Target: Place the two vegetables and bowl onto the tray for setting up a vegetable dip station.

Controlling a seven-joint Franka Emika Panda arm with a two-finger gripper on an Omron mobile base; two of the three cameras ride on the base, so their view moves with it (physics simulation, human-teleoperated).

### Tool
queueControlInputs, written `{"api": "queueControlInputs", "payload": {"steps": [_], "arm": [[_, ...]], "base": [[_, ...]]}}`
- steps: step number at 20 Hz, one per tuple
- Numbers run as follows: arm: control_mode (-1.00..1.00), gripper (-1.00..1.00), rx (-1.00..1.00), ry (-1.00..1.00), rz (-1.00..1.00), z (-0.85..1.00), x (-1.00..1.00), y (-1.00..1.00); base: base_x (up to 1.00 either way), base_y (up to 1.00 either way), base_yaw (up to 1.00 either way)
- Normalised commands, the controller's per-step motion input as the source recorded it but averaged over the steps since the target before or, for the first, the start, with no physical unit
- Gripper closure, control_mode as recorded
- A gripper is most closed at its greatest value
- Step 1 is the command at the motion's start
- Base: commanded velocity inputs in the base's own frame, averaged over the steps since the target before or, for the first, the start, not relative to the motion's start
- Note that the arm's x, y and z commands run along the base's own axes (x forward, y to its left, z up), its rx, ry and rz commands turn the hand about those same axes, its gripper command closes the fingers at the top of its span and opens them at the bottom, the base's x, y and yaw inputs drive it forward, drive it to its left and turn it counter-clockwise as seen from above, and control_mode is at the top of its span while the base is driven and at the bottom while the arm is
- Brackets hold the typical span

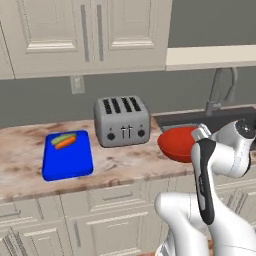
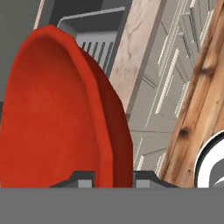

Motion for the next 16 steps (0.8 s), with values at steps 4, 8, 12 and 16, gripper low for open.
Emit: {"api": "queueControlInputs", "payload": {"steps": [4, 8, 12, 16], "arm": [[1.0, 1.0, 0.0, 0.0, 0.0, 0.0, 0.0, 0.0], [1.0, 1.0, 0.0, 0.0, 0.0, 0.0, 0.0, 0.0], [1.0, 1.0, 0.0, 0.0, 0.0, 0.0, 0.0, 0.0], [1.0, 1.0, 0.0, 0.0, 0.0, 0.0, 0.0, 0.0]], "base": [[0.0, 0.73, 0.0], [0.0, 0.7, 0.0], [0.0, 0.69, 0.01], [0.0, 0.68, 0.01]]}}
